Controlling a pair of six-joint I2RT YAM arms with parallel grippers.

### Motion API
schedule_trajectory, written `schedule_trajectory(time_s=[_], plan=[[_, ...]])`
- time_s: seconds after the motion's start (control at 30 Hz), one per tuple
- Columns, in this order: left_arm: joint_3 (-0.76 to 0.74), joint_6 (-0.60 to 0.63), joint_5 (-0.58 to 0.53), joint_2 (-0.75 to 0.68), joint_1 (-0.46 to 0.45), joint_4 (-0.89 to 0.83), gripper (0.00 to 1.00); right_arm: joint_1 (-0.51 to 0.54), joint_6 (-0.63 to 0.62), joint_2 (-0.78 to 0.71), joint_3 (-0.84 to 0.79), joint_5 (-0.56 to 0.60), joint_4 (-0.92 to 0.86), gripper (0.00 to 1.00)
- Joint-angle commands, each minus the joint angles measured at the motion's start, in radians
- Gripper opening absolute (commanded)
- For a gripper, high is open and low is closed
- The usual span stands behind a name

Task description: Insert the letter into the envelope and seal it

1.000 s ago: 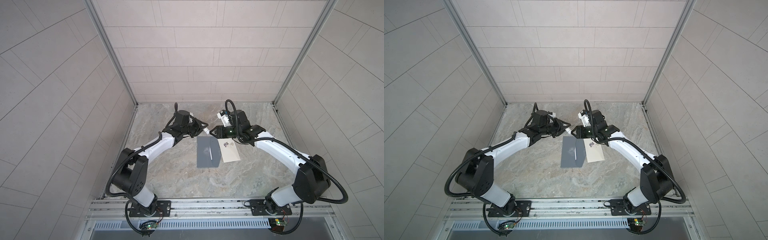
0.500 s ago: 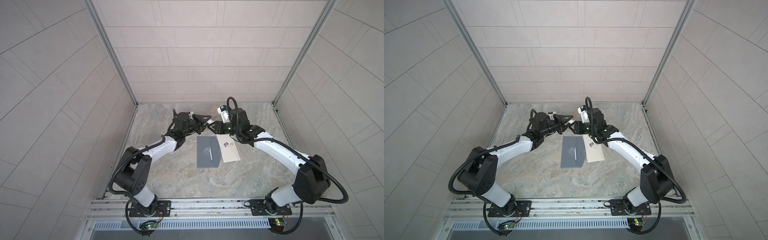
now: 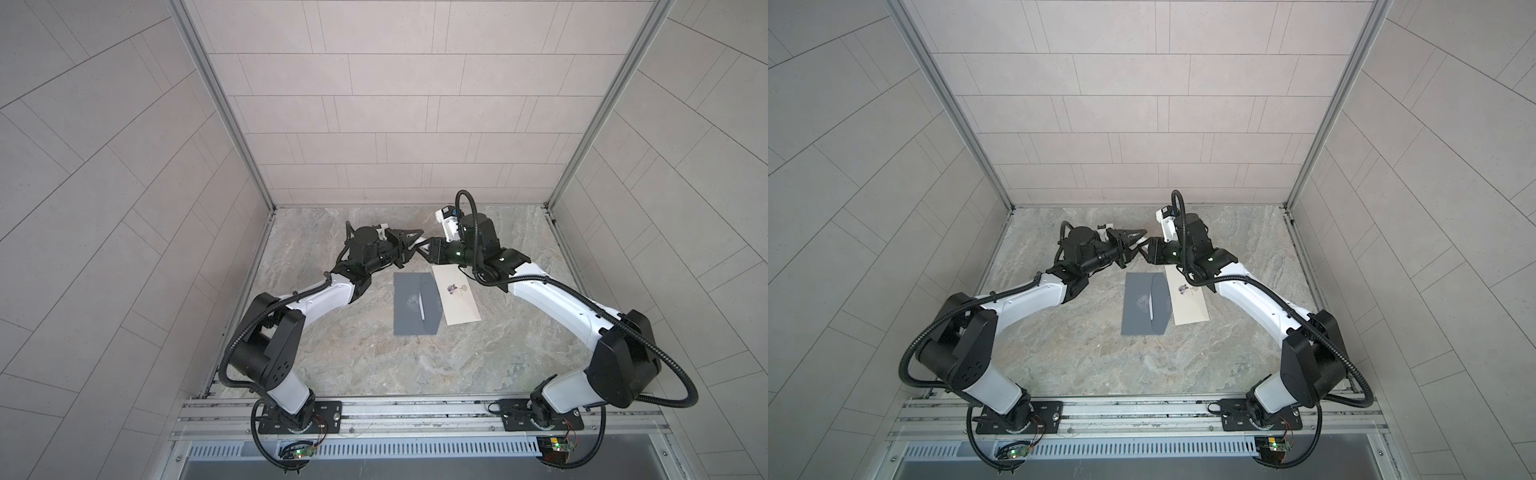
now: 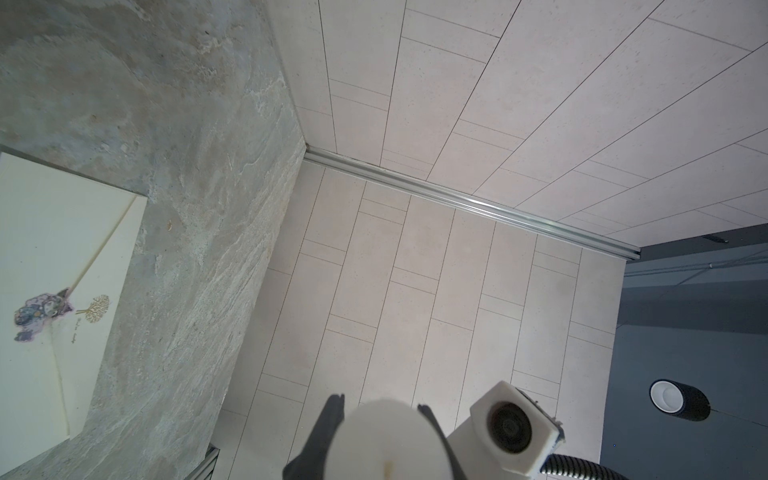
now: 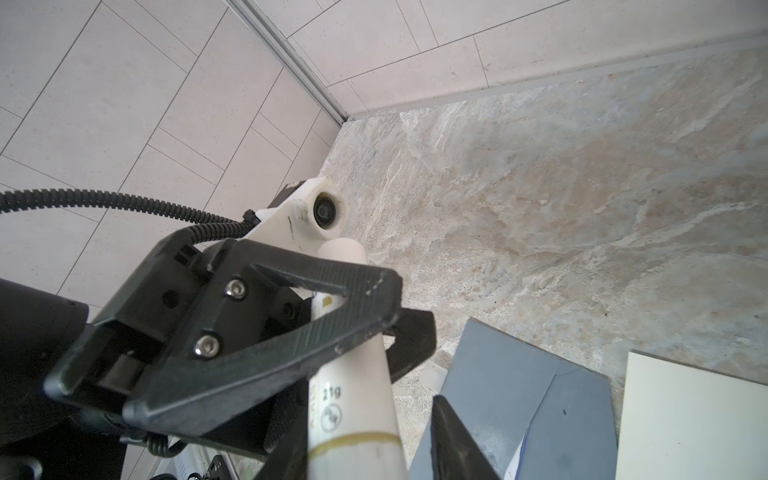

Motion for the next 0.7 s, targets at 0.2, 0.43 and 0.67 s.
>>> schedule_trajectory(time_s=[0.2, 0.43, 0.67], plan=[[-0.003, -0.046, 0.023, 0.029, -0.019, 0.062, 0.00, 0.003, -0.035, -0.013, 0.044, 0.030, -0.022, 0.43], [-0.005, -0.042, 0.027, 0.033, -0.023, 0.056, 0.00, 0.003, -0.039, -0.002, 0.054, 0.024, -0.038, 0.22], [-0.025, 0.032, 0.031, 0.001, -0.006, -0.028, 0.33, 0.003, -0.055, -0.003, 0.098, 0.056, -0.121, 0.00]])
